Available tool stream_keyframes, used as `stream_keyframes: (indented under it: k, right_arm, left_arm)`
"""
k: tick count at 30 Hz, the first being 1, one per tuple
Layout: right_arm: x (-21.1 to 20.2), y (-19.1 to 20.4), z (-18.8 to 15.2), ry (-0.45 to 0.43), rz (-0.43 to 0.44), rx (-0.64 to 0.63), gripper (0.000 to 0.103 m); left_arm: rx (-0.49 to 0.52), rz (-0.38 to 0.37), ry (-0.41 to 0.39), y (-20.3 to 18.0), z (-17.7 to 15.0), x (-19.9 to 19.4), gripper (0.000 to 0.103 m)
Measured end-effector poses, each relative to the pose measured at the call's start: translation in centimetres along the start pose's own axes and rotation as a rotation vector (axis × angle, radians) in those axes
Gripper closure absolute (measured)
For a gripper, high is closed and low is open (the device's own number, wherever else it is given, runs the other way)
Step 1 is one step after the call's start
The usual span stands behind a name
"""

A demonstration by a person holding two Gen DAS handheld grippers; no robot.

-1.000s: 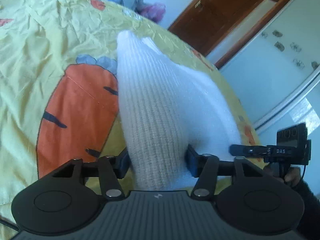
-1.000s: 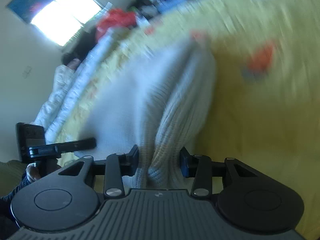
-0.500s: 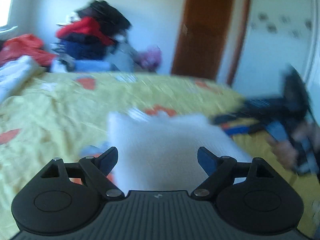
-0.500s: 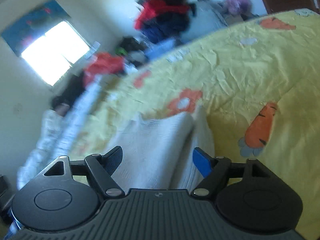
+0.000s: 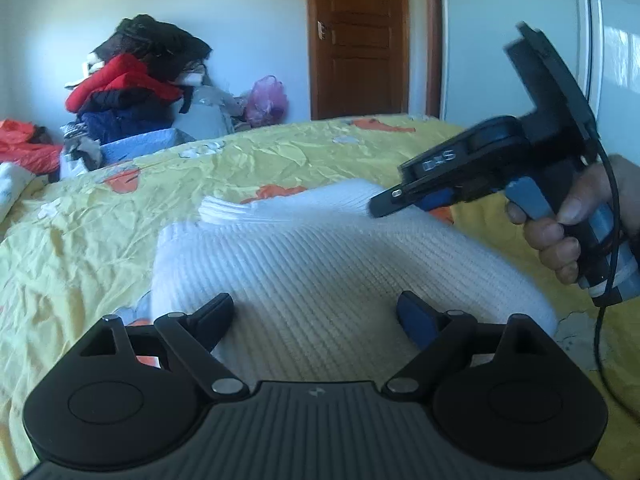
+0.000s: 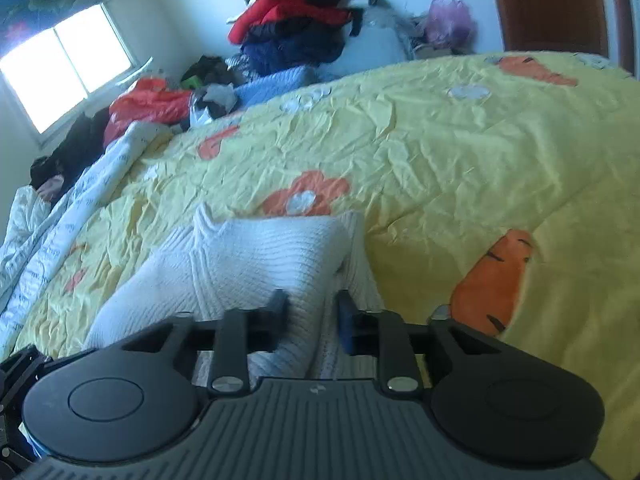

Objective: Fold small clothes
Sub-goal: 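Release the cardigan and hold both grippers above the folded bundle, then grasp the folded cardigan edge with both grippers and fold it over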

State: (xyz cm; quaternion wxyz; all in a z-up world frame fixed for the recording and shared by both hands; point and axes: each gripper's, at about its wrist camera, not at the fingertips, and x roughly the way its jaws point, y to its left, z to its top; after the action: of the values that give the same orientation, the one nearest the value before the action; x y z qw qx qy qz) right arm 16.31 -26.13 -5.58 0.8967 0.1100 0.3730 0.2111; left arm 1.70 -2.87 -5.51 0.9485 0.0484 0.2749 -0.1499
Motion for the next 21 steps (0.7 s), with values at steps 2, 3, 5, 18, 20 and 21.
stream_keyframes:
  k: [2, 3, 5, 18, 20, 21]
  right_arm:
    - [-2.2, 0.4, -0.1, -0.059, -0.024, 0.006, 0.050]
    - [-3.7, 0.8, -0.4, -0.102, -0.016, 0.013, 0.052]
    - [-5.8, 1.5, -1.1, -0.134, 0.056, 0.030, 0.052]
    - [-1.4, 5.7, -2.8, -0.015, 0.042, -0.133, 0.047]
    - [-3.0, 7.0, -2.9, -0.045, 0.019, -0.155, 0.044]
    - [-4.0, 7.5, -3.2, -0.076, 0.037, -0.174, 0.043]
  left_arm:
    - [-0.049, -0.011, -0.016, 0.9, -0.2, -1.9, 0.013]
    - [-0.074, -0.016, -0.031, 1.2, -0.4, -3.0, 0.013]
    - [-0.105, -0.022, -0.063, 1.7, -0.5, -4.3, 0.013]
    - [-0.009, 0.032, 0.065, -0.8, -0.3, -0.1, 0.010]
    - [-0.010, 0.034, 0.065, -0.9, -0.4, -0.2, 0.010]
    - [-0.011, 0.035, 0.064, -0.9, -0.4, -0.2, 0.010]
